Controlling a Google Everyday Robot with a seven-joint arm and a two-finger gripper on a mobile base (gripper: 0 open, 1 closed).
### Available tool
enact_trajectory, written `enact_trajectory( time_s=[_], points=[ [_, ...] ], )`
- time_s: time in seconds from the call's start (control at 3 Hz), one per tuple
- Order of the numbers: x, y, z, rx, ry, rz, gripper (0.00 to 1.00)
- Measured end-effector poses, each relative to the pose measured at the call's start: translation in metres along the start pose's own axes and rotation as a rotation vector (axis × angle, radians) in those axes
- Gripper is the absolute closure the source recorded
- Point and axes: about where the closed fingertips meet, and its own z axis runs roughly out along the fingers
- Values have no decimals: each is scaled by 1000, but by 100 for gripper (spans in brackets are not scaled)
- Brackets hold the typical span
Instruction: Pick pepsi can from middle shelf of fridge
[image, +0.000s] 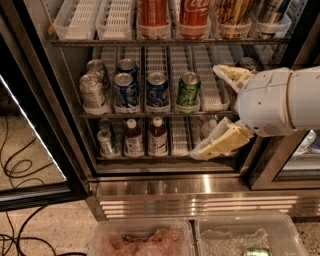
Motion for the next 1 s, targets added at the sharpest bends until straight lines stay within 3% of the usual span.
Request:
enact_trajectory(
  time_s=[0.67, 1.0],
  points=[
    [-16, 10, 52, 151, -102, 101, 0],
    [1, 22, 106, 172, -158, 187, 0]
  ],
)
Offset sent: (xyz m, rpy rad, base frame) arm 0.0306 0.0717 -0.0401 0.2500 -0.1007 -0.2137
